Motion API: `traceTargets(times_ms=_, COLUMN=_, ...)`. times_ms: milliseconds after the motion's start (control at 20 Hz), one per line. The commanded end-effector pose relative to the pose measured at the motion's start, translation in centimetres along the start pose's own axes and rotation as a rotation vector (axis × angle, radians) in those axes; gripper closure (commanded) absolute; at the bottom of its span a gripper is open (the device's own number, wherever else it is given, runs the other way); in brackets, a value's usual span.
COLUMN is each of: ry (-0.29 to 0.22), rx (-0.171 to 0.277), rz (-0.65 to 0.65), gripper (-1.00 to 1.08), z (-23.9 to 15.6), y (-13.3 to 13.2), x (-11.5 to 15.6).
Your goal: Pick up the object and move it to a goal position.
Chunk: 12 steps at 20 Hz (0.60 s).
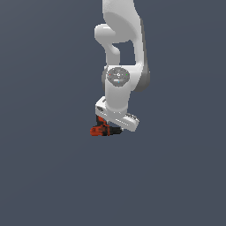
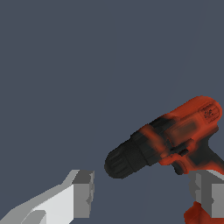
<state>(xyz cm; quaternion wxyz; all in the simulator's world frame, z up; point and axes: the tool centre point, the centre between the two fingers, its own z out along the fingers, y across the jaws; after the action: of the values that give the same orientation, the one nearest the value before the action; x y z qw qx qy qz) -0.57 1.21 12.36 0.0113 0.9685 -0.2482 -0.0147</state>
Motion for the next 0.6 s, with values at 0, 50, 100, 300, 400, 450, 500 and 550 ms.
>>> traceTargets(times_ms=0, ry=-0.002, rx=-0.006, rz=0.065, gripper=-0.6, z=0.5, y=-0.1, x=-0.2)
traceTargets(times_ms=50, ry=-0.002, rx=-0.009, rz=0.09, gripper=-0.6, z=0.7, y=-0.1, x=-0.2)
traceTargets(times_ms=100, ry=-0.003, rx=-0.011, rz=0.115, gripper=-0.6, z=0.9, y=-0.1, x=-0.3)
traceTargets(times_ms=300, ry=-0.004, rx=-0.021, rz=0.216, gripper=-0.6, z=1.7, y=-0.2, x=-0.5)
traceTargets(times_ms=400, ry=-0.003, rx=-0.027, rz=0.267, gripper=-0.6, z=2.1, y=-0.2, x=-0.7)
traceTargets(times_ms=450, ry=-0.003, rx=-0.029, rz=0.292, gripper=-0.6, z=2.3, y=-0.3, x=-0.7)
traceTargets(times_ms=500, ry=-0.003, rx=-0.032, rz=0.317, gripper=-0.6, z=2.4, y=-0.3, x=-0.8)
traceTargets(times_ms=550, ry=-0.002, rx=-0.035, rz=0.342, gripper=-0.6, z=2.6, y=-0.3, x=-0.9)
